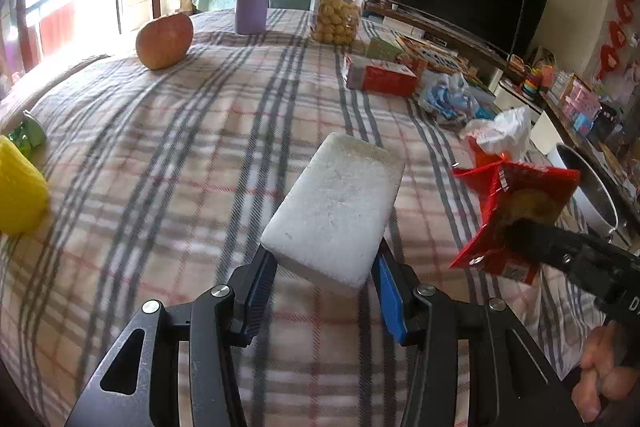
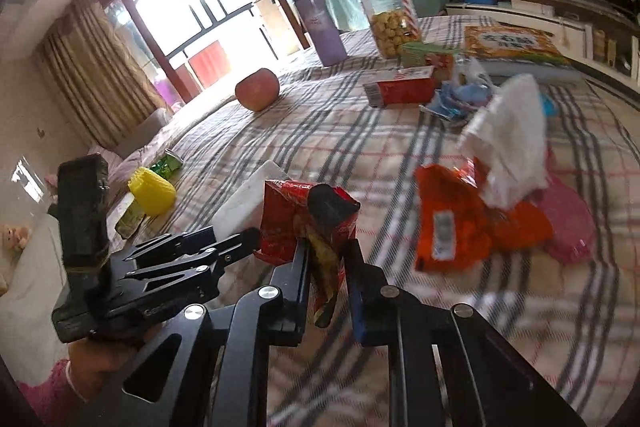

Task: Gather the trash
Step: 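Carry the sponge and chip bag to the bin and open both tools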

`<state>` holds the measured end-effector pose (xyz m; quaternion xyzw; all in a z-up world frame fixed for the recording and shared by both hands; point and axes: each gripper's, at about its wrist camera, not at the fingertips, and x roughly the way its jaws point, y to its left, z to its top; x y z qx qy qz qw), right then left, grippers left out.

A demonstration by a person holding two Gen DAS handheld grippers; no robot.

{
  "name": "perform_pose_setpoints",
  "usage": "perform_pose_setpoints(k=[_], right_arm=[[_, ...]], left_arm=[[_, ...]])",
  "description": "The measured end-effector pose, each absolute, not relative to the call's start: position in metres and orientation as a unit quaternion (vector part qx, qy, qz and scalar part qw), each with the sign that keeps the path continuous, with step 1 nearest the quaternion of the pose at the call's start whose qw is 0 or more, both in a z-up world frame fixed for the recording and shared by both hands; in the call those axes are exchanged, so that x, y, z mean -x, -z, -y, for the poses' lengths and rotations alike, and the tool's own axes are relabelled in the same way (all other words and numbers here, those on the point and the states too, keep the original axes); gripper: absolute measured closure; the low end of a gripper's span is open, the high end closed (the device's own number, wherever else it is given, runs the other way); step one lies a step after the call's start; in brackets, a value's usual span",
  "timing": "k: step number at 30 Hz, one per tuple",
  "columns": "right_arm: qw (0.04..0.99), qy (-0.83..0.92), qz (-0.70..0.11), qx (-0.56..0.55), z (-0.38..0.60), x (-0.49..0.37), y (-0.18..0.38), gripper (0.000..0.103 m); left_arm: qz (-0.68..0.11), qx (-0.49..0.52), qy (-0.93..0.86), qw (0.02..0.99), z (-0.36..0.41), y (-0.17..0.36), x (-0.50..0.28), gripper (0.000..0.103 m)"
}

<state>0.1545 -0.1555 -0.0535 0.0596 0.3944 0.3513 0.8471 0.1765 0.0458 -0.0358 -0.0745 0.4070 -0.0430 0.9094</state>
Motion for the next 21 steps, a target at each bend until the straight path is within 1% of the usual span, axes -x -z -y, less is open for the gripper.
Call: perform_pose_setpoints(k=[4,7,13,21], right_arm=[[0.852,-0.336,-0.395,-0.072,0.167,-0.150,0.057,0.087],[0.851,-0.330,-0.394,-0.103,0.183,-0.149,0.056,0.087],[0.852,-0.331,-0.391,-0.110,0.220,-0.139,0.049,0.087],[0.876,-0.261,-0.378,-0.151,0.308,-0.138,0.059,0.087]], left_arm=[[-0.413,0.067,0.042,0.907,-0.032,0.043,-0.173,0.057],[-0.410,0.099,0.046,0.906,-0.030,0.044,-0.168,0.057],[-0.404,0.075,0.058,0.910,-0.012,0.036,-0.157,0.057],[-0.398,0.044,0.114,0.909,0.040,0.018,-0.144,0.057]])
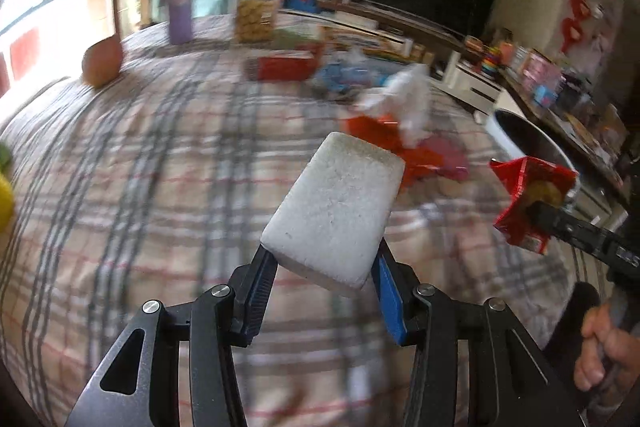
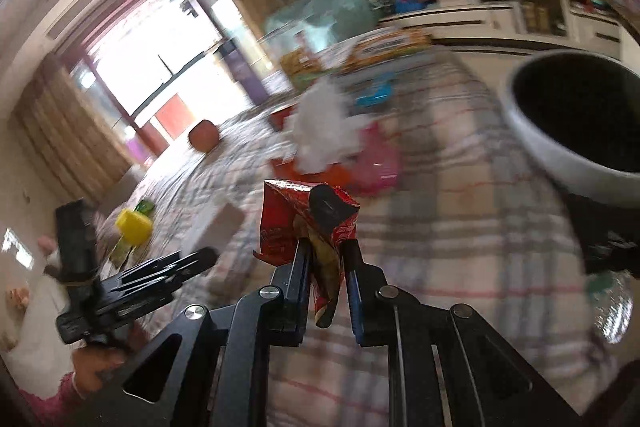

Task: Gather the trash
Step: 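Carry the sponge and chip bag to the bin and open both tools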

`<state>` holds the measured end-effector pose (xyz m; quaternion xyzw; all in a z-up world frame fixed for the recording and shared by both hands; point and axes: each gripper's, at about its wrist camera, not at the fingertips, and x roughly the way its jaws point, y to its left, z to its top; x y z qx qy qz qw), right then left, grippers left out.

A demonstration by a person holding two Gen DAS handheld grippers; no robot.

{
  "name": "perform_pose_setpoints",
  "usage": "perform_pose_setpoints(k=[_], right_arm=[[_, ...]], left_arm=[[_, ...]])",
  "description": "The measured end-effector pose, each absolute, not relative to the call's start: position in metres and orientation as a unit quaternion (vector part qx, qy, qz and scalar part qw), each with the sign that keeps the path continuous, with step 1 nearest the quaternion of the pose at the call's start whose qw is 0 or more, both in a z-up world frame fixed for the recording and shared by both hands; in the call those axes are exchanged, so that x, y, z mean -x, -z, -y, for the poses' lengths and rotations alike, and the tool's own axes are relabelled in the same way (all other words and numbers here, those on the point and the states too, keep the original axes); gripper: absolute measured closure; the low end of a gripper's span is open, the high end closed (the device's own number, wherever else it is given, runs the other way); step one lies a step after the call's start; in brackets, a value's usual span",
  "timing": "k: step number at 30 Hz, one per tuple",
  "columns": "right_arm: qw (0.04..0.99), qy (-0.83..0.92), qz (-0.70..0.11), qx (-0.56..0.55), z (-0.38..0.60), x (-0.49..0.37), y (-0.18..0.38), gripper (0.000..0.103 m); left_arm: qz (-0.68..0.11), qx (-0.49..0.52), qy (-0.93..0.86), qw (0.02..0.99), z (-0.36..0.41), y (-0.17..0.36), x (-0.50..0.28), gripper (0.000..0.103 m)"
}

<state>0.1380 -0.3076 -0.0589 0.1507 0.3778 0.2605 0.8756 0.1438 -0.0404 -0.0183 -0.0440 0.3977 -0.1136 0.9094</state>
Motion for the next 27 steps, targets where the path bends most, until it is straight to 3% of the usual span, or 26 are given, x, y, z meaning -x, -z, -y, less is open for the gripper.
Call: perform_pose_setpoints(k=[27], right_arm=[[0.921,-0.121,-0.324,-0.178,0.447,-0.161,0.030,0.087]], left_arm=[[-0.383,-0.031,0.246,0.890,0.199,0.002,-0.217,0.057]])
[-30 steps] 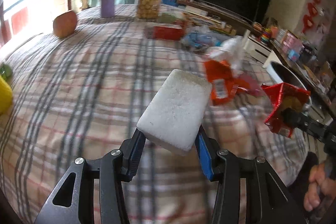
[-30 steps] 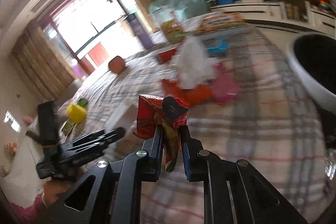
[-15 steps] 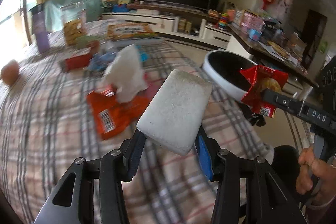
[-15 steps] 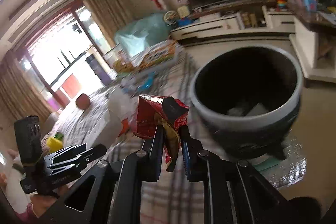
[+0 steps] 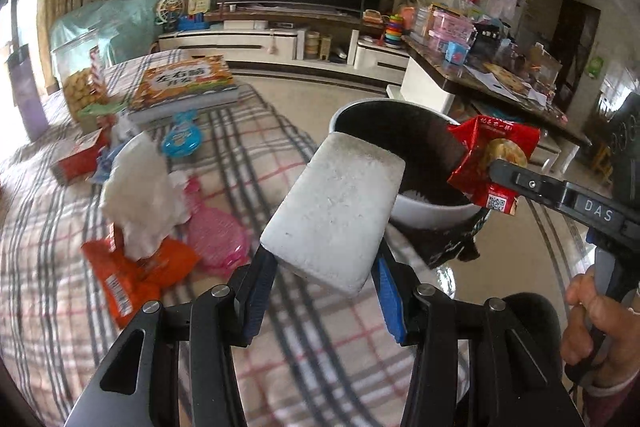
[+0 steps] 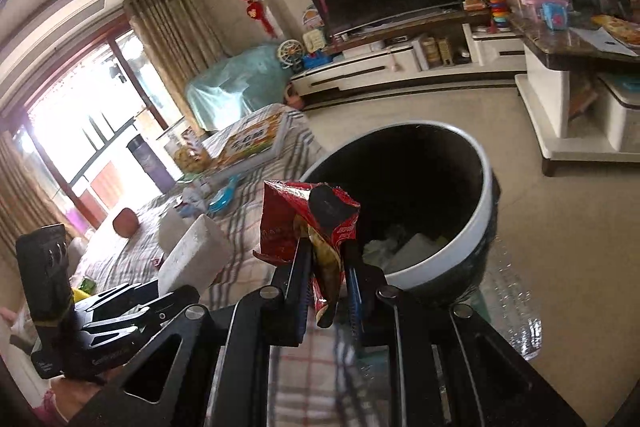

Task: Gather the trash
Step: 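Carry the sponge and chip bag to the bin and open both tools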

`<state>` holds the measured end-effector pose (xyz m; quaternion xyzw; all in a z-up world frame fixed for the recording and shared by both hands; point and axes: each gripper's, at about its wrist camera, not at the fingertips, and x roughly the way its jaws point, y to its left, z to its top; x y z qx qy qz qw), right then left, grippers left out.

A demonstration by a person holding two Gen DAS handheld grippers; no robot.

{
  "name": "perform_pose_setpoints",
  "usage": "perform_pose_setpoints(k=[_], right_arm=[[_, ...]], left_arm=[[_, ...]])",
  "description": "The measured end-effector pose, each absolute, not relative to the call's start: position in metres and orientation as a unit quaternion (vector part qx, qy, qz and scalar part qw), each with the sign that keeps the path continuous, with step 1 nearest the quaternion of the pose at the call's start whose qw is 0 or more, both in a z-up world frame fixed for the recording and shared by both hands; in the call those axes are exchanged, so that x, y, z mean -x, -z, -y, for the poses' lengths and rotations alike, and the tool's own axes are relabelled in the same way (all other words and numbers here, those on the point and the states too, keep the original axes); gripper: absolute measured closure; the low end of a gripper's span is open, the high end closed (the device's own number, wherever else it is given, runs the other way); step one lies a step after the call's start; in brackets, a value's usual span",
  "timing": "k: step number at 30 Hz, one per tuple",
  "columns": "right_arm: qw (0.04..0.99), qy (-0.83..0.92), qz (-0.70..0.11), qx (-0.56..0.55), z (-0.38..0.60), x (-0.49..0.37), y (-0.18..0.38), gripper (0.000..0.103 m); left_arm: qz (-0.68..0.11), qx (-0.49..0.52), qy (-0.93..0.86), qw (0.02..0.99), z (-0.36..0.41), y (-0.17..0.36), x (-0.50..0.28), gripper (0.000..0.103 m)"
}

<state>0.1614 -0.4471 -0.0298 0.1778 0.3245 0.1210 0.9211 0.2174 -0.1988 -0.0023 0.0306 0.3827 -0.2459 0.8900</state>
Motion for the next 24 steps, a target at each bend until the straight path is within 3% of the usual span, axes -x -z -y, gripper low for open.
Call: perform_pose_setpoints(k=[24], right_arm=[[0.918,-0.083,-0.354,-0.157,0.481,-0.207,0.032,0.085]], left_arm=[[-0.387,-0.057,0.268,0.880,0.274,0.003,-0.266,0.056]])
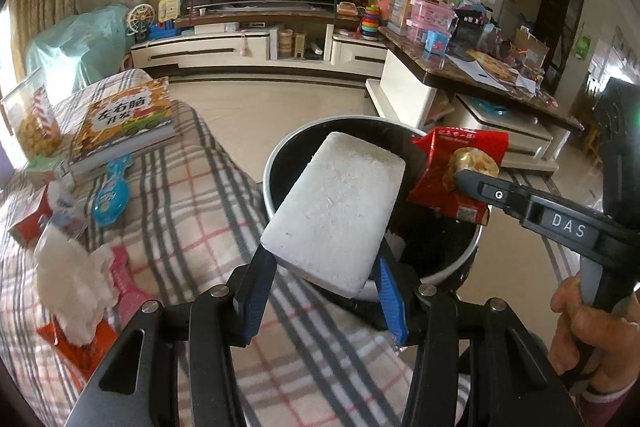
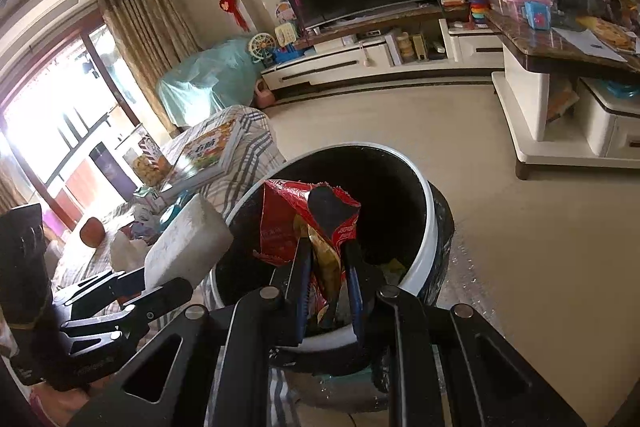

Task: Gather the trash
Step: 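Carry the sponge and chip bag to the bin and open both tools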

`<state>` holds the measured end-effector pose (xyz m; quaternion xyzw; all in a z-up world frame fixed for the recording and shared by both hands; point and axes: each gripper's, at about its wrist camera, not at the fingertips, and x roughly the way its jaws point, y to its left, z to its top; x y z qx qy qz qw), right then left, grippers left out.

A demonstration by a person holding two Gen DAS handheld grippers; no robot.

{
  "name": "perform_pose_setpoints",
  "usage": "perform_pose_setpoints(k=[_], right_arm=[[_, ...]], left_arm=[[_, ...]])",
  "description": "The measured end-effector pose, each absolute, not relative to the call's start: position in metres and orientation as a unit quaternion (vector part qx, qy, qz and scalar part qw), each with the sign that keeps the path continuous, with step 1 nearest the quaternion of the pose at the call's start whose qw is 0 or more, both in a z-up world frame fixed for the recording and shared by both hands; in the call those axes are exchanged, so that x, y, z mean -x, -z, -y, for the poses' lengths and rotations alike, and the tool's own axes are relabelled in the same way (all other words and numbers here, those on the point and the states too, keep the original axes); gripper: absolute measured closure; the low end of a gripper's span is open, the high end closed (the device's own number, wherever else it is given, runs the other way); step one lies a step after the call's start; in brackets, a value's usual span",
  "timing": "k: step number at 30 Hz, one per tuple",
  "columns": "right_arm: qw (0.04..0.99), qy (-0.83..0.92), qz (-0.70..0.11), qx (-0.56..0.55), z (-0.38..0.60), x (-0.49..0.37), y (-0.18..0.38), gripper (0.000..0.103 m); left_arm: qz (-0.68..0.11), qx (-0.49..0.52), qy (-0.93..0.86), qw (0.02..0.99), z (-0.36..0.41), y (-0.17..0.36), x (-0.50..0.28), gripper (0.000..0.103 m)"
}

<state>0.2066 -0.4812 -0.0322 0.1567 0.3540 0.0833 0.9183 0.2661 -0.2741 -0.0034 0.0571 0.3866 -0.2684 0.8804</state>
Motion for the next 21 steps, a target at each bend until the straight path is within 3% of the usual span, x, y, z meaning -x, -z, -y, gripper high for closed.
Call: perform_pose_setpoints(k=[14,16,19,21], right_arm=[[0.908,-0.076,-0.388,-0.141,0.488,-0.236,0.041,0.080],[0.907,-0.073,-0.390,-0.142,0.489,-0.237,0.041,0.061],[0.908,-0.072,-0.387,-0.144,0.490,-0.237,0.039,0.042],[0.909,-0.070,-0.383,-0.146,0.491,-0.234,0.037,0.038]], left_arm=[[-0.407,-0.060,0.263,0.873,0.302,0.011,-0.294,0.051],[-0.410,-0.056,0.263,0.871,0.303,0.011,-0.296,0.049],[-0.411,-0.052,0.261,0.872,0.301,0.010,-0.295,0.042],[-0.410,-0.046,0.257,0.874,0.296,0.010,-0.292,0.039]])
